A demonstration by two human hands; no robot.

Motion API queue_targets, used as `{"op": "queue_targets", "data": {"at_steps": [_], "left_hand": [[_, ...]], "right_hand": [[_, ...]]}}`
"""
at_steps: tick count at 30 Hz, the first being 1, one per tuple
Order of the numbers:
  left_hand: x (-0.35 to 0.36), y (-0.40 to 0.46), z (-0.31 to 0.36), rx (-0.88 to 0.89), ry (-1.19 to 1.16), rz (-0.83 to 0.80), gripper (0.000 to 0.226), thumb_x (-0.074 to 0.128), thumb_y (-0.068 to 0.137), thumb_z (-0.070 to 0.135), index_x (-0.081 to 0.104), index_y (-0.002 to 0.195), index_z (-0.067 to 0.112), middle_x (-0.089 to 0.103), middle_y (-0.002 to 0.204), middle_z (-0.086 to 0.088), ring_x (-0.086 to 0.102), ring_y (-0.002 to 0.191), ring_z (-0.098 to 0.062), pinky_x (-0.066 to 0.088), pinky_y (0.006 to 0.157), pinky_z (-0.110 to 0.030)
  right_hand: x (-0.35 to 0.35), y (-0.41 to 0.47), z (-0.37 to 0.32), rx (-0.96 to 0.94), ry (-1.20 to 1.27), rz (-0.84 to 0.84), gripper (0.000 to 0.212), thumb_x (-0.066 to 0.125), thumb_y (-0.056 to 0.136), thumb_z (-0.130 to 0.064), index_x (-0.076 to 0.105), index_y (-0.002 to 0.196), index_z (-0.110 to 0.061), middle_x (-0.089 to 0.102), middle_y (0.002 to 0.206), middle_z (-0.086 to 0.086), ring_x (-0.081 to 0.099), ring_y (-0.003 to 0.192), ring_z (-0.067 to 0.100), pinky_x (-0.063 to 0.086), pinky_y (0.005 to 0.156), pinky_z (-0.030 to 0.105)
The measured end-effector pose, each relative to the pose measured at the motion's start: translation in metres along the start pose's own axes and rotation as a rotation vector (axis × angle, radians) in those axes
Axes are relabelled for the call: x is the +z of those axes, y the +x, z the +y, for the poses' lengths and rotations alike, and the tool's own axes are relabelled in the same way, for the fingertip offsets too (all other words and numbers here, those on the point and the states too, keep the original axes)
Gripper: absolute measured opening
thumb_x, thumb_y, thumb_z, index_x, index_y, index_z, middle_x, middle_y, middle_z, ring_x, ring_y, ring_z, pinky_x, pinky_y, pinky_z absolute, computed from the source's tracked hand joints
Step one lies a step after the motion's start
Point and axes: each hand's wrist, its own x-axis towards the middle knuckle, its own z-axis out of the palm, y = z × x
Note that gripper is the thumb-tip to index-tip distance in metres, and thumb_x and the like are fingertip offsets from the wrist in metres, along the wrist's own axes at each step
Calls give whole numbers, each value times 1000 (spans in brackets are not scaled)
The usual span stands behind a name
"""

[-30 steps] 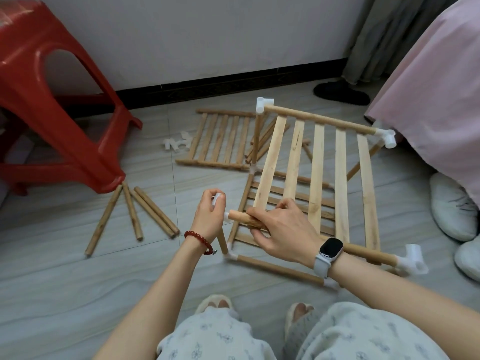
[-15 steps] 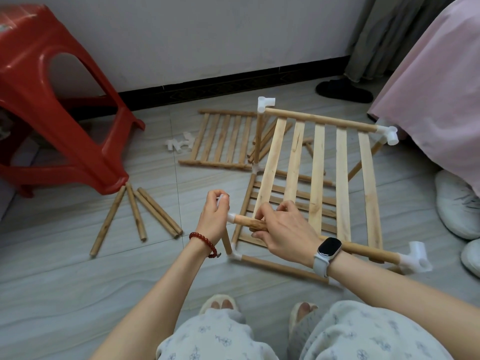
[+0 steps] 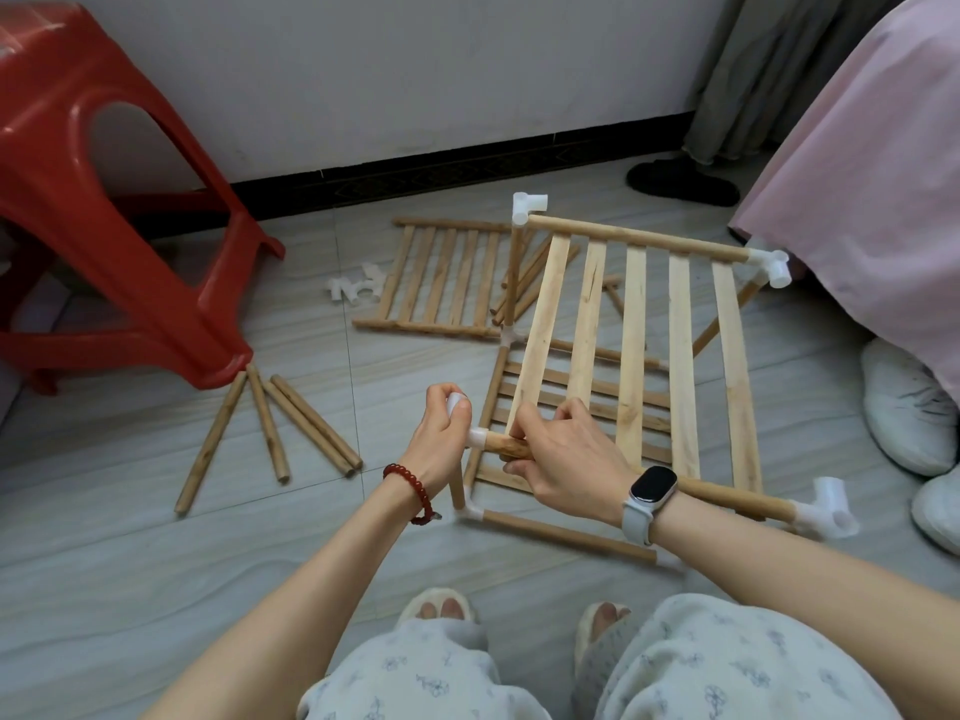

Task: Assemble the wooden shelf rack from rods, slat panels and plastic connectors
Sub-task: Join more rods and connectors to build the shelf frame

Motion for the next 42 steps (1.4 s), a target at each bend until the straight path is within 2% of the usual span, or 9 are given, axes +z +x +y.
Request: {"op": "queue_targets", "data": {"at_steps": [3, 6, 10, 16, 22, 27, 30, 33, 42], "left_hand": [[-6, 5, -3, -41, -15, -125, 14, 28, 101, 27, 36, 109, 19, 47, 97, -3, 47, 88, -15, 39, 74, -27], [-14, 12, 1, -99, 45, -236, 23, 32, 100, 32, 45, 114, 18, 56, 104, -4, 52, 92, -16, 42, 72, -26], [-24, 47, 27, -29, 247, -165, 26, 46, 96, 26, 56, 112, 9, 60, 109, -7, 57, 101, -20, 44, 86, -29], [-22, 131, 70, 66, 408, 1, 28, 42, 96, 19, 53, 119, 6, 59, 118, -11, 55, 106, -21, 42, 82, -25], [-3, 215, 97, 217, 392, 87, 39, 40, 97, 17, 39, 135, 11, 35, 139, -8, 48, 115, -21, 38, 96, -28], [17, 283, 116, 231, 359, 18, 47, 42, 97, 25, 33, 141, 13, 29, 145, -11, 33, 133, -26, 27, 109, -34], [21, 294, 108, 256, 481, -109, 40, 38, 98, 23, 38, 137, 12, 40, 138, -13, 43, 124, -24, 33, 97, -28], [17, 286, 94, 305, 469, -85, 36, 32, 100, 20, 41, 134, 13, 42, 127, -12, 47, 111, -22, 30, 86, -20], [-5, 247, 71, 305, 406, -87, 34, 32, 100, 19, 42, 132, 11, 38, 112, -6, 46, 91, -14, 32, 80, -18]], "right_hand": [[-16, 3, 3, -47, -2, -104, 24, 48, 94, -40, 40, 104, -19, 67, 85, -1, 56, 77, 22, 33, 86, 29], [-40, 8, 13, -42, 57, -225, 30, 44, 94, -48, 49, 108, -22, 63, 85, -7, 59, 76, 15, 48, 74, 32], [-59, 28, 42, 14, 47, -89, 28, 39, 98, -38, 58, 109, -21, 65, 94, -4, 59, 84, 14, 51, 76, 36], [-80, 99, 102, 285, 36, 246, 26, 37, 98, -20, 58, 113, -14, 61, 110, 2, 54, 105, 21, 43, 92, 39], [-88, 178, 146, 375, -31, 251, 32, 40, 96, -29, 48, 126, -20, 50, 128, -1, 41, 122, 19, 27, 102, 39], [-74, 212, 161, 385, -24, 181, 31, 40, 93, -43, 52, 118, -30, 60, 112, -1, 52, 109, 22, 29, 91, 41], [-69, 211, 166, 387, -47, 245, 26, 40, 93, -46, 55, 105, -29, 61, 103, -2, 53, 102, 21, 27, 82, 38], [-67, 208, 164, 376, -37, 287, 24, 39, 96, -44, 55, 102, -27, 60, 97, -6, 54, 97, 19, 22, 76, 35], [-69, 195, 145, 338, 0, 277, 22, 38, 97, -42, 55, 103, -30, 60, 101, -10, 52, 99, 15, 24, 80, 36]]}}
